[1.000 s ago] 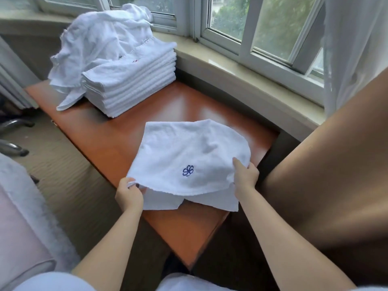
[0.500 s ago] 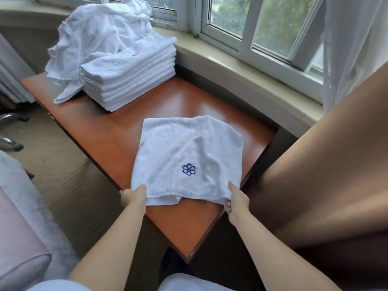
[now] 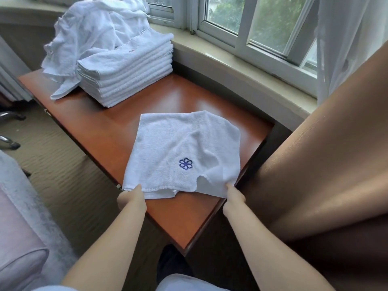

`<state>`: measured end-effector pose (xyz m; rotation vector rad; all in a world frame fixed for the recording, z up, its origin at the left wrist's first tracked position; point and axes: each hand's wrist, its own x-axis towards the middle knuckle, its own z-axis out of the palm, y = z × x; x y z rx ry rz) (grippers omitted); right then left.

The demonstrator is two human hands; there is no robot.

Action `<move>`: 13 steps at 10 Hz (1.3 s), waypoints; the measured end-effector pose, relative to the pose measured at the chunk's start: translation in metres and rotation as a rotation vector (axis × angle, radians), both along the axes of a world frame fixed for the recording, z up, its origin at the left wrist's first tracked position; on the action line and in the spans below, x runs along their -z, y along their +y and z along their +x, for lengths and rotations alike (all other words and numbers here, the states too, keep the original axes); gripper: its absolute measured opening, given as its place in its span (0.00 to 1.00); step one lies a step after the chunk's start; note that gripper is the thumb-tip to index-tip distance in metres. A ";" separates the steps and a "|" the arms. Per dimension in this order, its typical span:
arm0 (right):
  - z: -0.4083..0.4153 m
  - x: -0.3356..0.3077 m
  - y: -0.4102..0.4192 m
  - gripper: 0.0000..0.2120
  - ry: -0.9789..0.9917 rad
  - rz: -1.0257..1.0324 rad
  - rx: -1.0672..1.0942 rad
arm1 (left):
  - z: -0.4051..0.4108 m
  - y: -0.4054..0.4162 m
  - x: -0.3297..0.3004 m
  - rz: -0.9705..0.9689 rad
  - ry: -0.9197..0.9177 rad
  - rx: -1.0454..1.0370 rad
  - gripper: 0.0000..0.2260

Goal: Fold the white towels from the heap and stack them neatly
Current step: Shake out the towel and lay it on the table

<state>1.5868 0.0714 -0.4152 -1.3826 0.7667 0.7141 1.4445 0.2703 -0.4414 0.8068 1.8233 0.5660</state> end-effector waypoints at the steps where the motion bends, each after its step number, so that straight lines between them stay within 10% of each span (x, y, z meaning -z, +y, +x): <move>1: -0.010 0.009 -0.007 0.24 0.113 0.066 0.097 | 0.003 0.001 -0.003 -0.010 0.105 0.049 0.28; 4: 0.008 -0.003 0.010 0.08 -0.012 -0.043 0.096 | 0.003 0.011 -0.010 -0.022 0.048 -0.015 0.23; 6: 0.003 -0.014 0.012 0.11 0.094 0.046 0.096 | 0.003 0.019 -0.020 -0.140 -0.246 -0.120 0.16; 13: 0.021 -0.018 -0.033 0.18 -0.015 -0.181 0.430 | -0.027 0.011 -0.015 0.107 -0.252 -0.213 0.09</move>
